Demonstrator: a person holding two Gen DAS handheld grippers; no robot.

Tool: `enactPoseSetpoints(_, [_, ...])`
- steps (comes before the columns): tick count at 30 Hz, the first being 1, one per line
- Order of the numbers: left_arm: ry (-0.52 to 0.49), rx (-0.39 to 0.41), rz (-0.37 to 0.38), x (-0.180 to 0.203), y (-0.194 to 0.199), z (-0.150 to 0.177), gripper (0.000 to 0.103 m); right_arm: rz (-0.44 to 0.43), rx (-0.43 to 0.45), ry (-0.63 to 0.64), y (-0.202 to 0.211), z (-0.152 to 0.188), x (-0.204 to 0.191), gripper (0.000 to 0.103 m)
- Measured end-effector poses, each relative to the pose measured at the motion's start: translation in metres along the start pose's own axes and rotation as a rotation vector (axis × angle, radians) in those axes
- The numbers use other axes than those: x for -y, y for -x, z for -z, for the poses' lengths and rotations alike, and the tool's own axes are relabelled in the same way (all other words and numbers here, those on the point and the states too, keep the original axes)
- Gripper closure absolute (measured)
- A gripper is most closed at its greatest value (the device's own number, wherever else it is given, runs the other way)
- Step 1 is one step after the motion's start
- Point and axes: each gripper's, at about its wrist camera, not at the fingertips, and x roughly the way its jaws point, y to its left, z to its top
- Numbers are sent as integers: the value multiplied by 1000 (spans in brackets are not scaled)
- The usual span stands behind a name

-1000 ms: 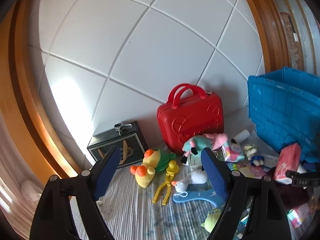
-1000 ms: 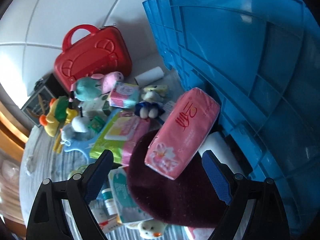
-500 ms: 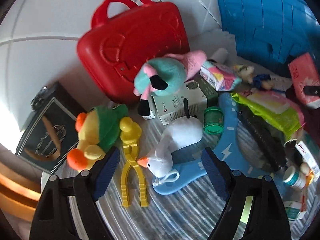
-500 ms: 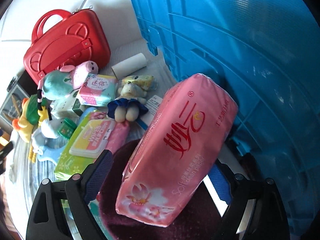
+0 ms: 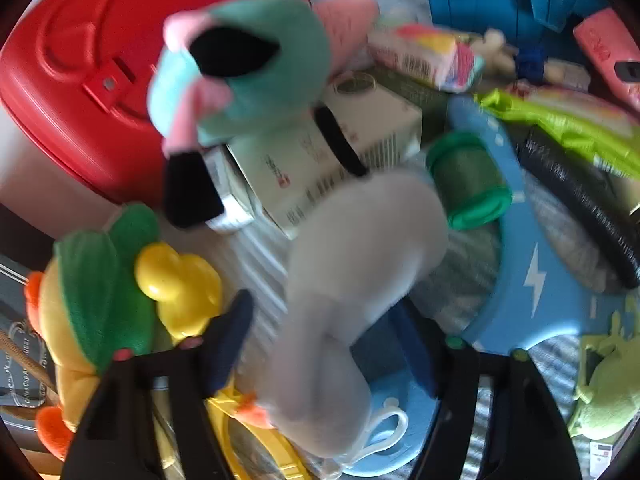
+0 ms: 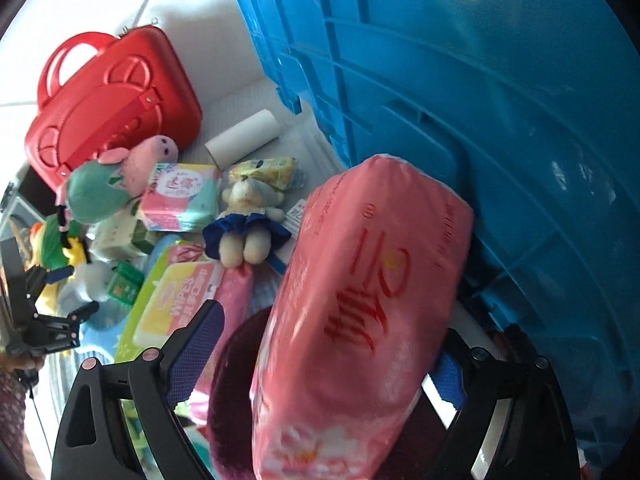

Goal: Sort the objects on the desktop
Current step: 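Grasp the pink tissue pack with the right tool while the left grasps the white plush, then carry the tissue pack and white plush into the blue crate and release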

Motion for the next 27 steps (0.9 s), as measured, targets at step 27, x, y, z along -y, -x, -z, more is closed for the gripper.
enactPoseSetpoints(27, [270,517,-306,194,331,-117,67,-322,509,221,314,24,68,43])
